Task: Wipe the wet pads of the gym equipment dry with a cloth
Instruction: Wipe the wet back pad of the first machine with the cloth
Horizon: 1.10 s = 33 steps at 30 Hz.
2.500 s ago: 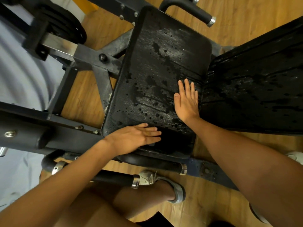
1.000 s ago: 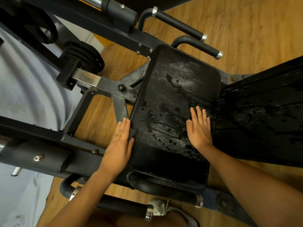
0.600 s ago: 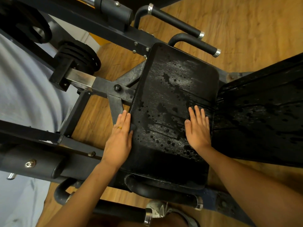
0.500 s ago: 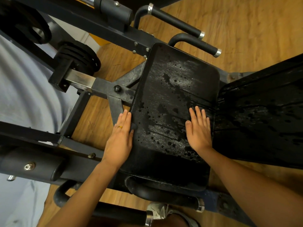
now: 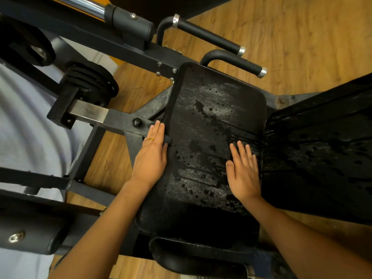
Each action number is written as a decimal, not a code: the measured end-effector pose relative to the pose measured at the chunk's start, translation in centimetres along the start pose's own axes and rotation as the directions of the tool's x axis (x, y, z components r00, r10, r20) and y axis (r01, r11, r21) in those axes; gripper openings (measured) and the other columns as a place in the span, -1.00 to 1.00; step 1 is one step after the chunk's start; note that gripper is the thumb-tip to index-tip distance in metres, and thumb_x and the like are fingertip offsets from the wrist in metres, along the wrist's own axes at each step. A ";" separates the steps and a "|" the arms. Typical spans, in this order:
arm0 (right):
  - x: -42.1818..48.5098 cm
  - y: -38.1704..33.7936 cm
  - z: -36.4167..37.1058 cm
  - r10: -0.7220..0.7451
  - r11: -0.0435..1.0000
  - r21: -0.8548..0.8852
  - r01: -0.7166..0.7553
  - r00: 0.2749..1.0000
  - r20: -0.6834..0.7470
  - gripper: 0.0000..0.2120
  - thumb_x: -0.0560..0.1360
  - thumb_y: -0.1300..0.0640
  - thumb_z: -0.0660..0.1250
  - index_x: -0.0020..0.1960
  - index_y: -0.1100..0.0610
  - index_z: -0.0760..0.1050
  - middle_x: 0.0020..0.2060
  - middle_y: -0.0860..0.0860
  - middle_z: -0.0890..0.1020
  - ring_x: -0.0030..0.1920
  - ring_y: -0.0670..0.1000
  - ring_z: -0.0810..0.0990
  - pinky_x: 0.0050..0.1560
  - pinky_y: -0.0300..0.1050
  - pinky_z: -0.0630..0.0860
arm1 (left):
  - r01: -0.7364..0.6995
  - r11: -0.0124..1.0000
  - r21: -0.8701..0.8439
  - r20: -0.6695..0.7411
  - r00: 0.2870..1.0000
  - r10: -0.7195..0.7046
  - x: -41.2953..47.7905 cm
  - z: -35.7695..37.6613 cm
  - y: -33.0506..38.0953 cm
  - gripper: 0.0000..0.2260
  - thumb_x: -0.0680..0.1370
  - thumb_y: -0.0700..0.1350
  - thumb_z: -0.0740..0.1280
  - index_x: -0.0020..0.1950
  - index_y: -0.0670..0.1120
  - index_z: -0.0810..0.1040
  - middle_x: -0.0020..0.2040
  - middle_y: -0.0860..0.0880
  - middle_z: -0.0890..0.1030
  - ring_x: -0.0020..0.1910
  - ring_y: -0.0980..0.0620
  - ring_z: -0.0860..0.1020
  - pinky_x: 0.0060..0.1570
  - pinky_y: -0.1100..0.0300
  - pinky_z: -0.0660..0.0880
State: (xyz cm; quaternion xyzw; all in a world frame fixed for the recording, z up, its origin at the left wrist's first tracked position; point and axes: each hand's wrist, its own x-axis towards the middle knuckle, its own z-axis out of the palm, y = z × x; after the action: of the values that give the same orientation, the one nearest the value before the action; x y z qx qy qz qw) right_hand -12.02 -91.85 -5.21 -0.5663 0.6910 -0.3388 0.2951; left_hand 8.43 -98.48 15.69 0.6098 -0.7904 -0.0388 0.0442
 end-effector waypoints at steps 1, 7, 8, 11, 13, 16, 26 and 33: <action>0.0 0.0 0.0 -0.001 1.000 0.005 0.001 1.000 -0.003 -0.43 0.66 -0.14 -0.14 0.65 -0.05 0.03 0.64 -0.10 -0.05 0.62 -0.05 -0.22 0.61 0.03 -0.21 | -0.005 1.000 0.001 -0.002 1.000 0.005 0.6 0.0 0.1 -0.47 0.70 -0.17 0.19 0.65 -0.15 0.10 0.65 -0.06 0.08 0.63 0.01 0.01 0.59 0.13 0.02; -0.2 0.1 0.1 -0.016 1.000 0.023 0.017 0.999 -0.034 -0.42 0.66 -0.15 -0.12 0.64 -0.04 0.07 0.64 -0.09 -0.01 0.63 -0.06 -0.20 0.62 0.04 -0.16 | -0.021 1.000 -0.005 -0.012 1.000 0.021 4.2 0.0 0.6 -0.48 0.70 -0.16 0.19 0.65 -0.15 0.10 0.66 -0.07 0.07 0.63 0.00 0.01 0.56 0.20 -0.03; -0.2 0.2 0.1 -0.016 1.000 0.023 0.017 0.999 -0.039 -0.43 0.66 -0.15 -0.12 0.64 -0.04 0.07 0.64 -0.09 0.00 0.63 -0.06 -0.19 0.62 0.05 -0.15 | -0.023 1.000 -0.008 -0.012 1.000 0.023 4.9 0.0 0.7 -0.48 0.70 -0.17 0.19 0.65 -0.15 0.11 0.66 -0.07 0.07 0.63 -0.01 0.01 0.57 0.18 -0.02; -0.2 0.2 0.2 -0.021 1.000 0.022 0.022 0.998 -0.051 -0.44 0.66 -0.13 -0.10 0.64 -0.04 0.08 0.64 -0.09 0.01 0.63 -0.07 -0.18 0.62 0.05 -0.13 | -0.026 1.000 0.000 -0.014 1.000 0.026 6.5 0.0 1.0 -0.48 0.70 -0.18 0.19 0.64 -0.16 0.11 0.65 -0.10 0.09 0.63 -0.03 0.03 0.58 0.13 0.02; -0.2 0.2 0.2 -0.025 0.999 0.024 0.026 0.998 -0.061 -0.44 0.66 -0.13 -0.08 0.64 -0.03 0.10 0.64 -0.09 0.02 0.63 -0.07 -0.17 0.62 0.06 -0.12 | -0.036 0.999 0.012 -0.013 0.999 0.036 7.5 0.0 1.2 -0.48 0.70 -0.19 0.19 0.64 -0.17 0.11 0.65 -0.11 0.10 0.63 -0.04 0.05 0.57 0.15 0.01; -0.2 0.2 0.3 -0.021 0.999 0.035 0.024 0.997 -0.068 -0.44 0.66 -0.12 -0.07 0.63 -0.03 0.12 0.63 -0.09 0.04 0.63 -0.07 -0.16 0.62 0.07 -0.09 | -0.048 0.998 0.027 -0.006 0.999 0.048 8.8 0.0 1.2 -0.48 0.70 -0.18 0.18 0.64 -0.16 0.10 0.65 -0.10 0.11 0.63 -0.03 0.05 0.54 0.21 -0.02; -0.2 0.1 0.1 -0.003 1.000 0.030 0.004 0.999 -0.038 -0.43 0.65 -0.16 -0.10 0.63 -0.07 0.08 0.63 -0.14 -0.01 0.62 -0.08 -0.19 0.62 0.06 -0.11 | -0.012 0.999 0.029 -0.034 0.999 0.013 13.3 0.6 2.2 -0.49 0.70 -0.20 0.16 0.65 -0.13 0.10 0.65 -0.08 0.10 0.63 -0.03 0.04 0.56 0.09 0.07; -0.1 0.1 0.1 0.003 1.000 0.028 -0.003 1.000 -0.019 -0.46 0.65 -0.15 -0.12 0.62 -0.11 0.02 0.63 -0.17 -0.05 0.62 -0.11 -0.22 0.61 -0.04 -0.22 | -0.005 0.999 0.043 -0.060 0.998 0.008 16.9 1.0 3.0 -0.51 0.70 -0.21 0.16 0.63 -0.15 0.14 0.64 -0.12 0.14 0.63 -0.06 0.08 0.55 0.08 0.09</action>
State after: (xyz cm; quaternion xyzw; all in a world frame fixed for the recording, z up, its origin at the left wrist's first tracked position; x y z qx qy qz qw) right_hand -11.98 -91.74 -5.36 -0.5577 0.6898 -0.3533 0.2971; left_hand 1.13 -114.09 15.46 0.6088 -0.7914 -0.0033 0.0549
